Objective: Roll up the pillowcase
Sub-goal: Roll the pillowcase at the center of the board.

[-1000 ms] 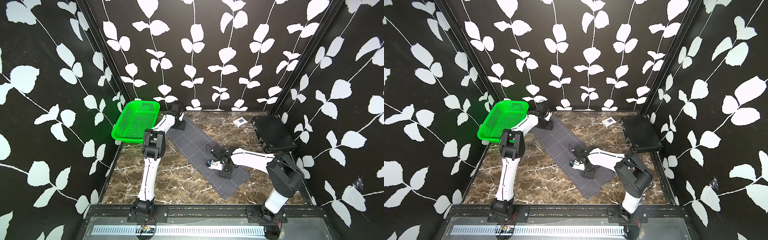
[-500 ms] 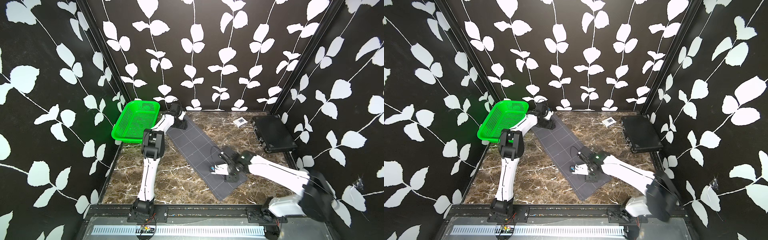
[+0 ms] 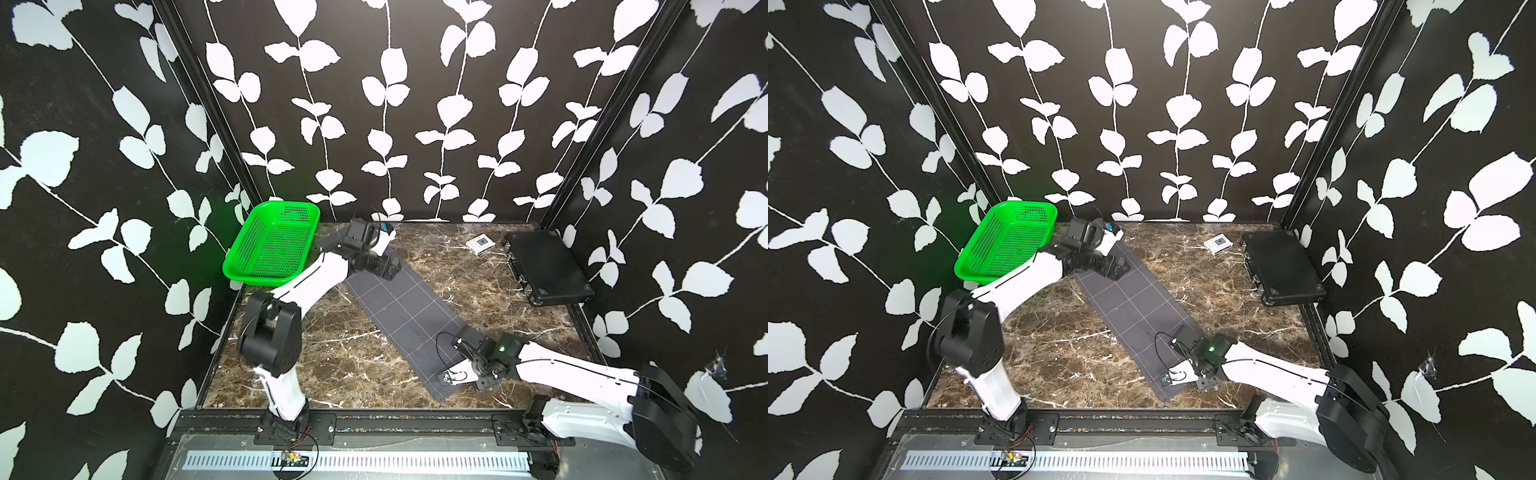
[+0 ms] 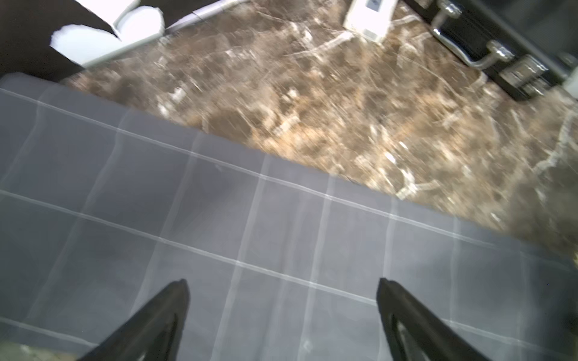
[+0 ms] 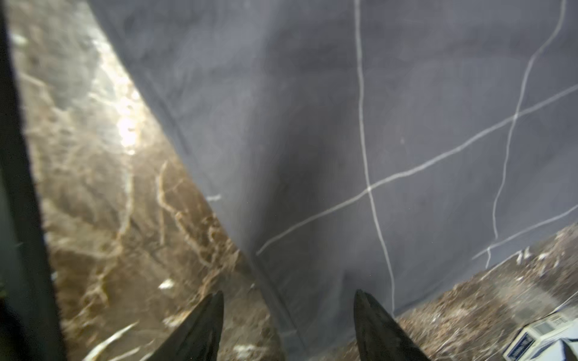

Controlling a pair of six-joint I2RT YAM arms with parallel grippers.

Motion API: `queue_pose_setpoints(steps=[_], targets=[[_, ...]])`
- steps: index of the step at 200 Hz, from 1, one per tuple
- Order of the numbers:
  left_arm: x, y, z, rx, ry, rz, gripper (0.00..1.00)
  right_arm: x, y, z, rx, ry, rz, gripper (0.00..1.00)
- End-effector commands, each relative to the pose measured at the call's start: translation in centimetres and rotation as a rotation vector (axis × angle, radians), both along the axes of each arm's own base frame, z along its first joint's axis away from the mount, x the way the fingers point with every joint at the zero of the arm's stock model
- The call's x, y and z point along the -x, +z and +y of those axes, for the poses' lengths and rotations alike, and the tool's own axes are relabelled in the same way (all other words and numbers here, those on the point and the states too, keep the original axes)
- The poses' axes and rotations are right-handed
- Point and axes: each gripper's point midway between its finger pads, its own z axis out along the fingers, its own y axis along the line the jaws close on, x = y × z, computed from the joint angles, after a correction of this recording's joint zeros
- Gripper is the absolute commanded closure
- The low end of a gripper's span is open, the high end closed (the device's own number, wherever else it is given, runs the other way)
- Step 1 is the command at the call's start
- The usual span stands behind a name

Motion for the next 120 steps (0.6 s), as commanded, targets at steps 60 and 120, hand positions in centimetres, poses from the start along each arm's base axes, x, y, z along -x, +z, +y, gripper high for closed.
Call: queue_pose_setpoints(steps=[60, 120], targets=[[11.3, -0.7, 0.5, 0.037, -0.010, -0.008, 0.01, 0.4, -2.7, 0.5, 0.015, 0.075, 0.024, 0.53], [18.2, -1.7, -1.5, 0.076, -0.195, -0.119, 0.01, 0.5, -1.6, 1.2, 0.004, 0.071, 0.055, 0.98]])
